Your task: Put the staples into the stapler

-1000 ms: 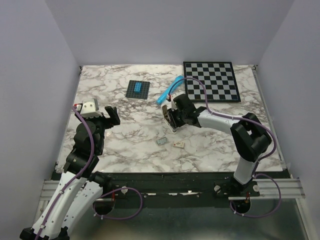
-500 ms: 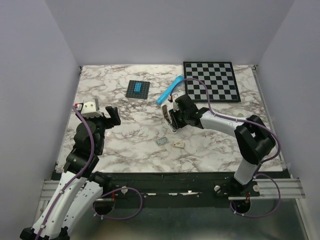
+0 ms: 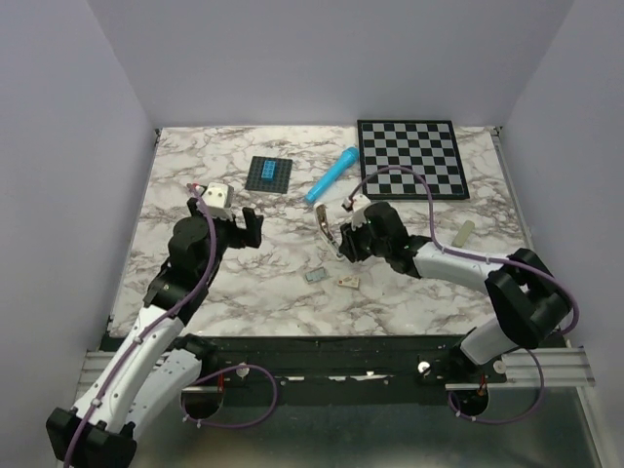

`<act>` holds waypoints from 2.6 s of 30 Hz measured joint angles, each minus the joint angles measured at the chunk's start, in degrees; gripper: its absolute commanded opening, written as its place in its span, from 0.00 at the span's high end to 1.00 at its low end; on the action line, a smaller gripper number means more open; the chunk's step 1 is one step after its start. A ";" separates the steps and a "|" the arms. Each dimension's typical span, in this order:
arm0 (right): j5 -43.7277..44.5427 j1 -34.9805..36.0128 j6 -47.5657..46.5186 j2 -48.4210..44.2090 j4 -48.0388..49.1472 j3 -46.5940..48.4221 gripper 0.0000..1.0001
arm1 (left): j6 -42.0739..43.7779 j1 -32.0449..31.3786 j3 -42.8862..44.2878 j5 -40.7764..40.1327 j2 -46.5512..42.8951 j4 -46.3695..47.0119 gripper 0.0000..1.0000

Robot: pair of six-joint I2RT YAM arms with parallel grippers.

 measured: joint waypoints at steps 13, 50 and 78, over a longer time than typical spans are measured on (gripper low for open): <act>-1.60 0.00 -1.46 -1.01 19.34 -12.50 0.53 | -7.15 -0.04 17.84 13.00 29.42 2.58 0.02; -2.34 0.50 -5.79 7.08 23.28 -10.12 0.73 | -10.95 -5.88 25.75 15.63 58.40 11.43 0.37; -2.32 0.52 -6.14 7.76 23.30 -9.38 0.77 | -11.30 -13.38 22.32 9.14 58.38 13.49 0.59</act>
